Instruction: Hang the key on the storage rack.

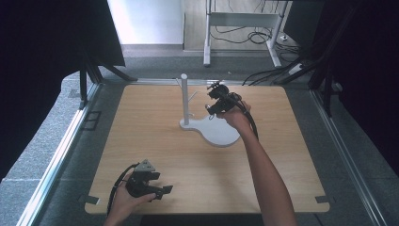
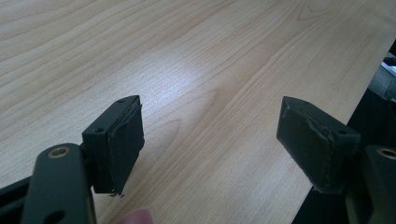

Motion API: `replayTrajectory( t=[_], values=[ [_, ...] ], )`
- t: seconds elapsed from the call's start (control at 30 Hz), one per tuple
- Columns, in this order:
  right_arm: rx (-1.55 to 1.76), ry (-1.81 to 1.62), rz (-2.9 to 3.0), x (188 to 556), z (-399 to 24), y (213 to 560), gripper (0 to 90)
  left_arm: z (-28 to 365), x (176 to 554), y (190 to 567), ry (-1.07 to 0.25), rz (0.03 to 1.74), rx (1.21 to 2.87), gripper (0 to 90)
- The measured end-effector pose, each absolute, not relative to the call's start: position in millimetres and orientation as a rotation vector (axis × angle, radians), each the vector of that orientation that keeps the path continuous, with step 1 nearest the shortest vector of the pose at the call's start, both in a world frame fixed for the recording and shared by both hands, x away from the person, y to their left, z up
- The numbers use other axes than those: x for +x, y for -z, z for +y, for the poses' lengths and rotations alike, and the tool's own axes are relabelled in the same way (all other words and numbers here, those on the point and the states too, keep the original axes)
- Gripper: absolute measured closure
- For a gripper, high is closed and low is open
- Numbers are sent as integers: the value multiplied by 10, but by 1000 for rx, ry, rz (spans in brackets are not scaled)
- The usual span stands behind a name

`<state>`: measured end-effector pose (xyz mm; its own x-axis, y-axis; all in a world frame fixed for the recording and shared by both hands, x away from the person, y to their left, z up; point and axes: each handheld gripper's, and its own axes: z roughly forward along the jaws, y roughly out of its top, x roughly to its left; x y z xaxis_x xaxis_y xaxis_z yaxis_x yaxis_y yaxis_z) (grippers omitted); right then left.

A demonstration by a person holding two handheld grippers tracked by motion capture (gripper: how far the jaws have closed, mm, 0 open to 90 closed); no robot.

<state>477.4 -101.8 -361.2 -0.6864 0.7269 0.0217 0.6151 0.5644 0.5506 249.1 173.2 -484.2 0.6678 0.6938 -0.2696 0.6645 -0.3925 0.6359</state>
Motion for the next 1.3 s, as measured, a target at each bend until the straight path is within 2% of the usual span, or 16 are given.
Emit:
replayTrajectory(
  t=[0.67,1.3],
  values=[
    [1154,-805,2564,5035,-910,3517,843,1745,2486,4825,-57,1043,2129,235],
    [1180,-783,2553,5275,-774,3597,843,1747,2491,4828,-45,1037,2129,235]
  ],
)
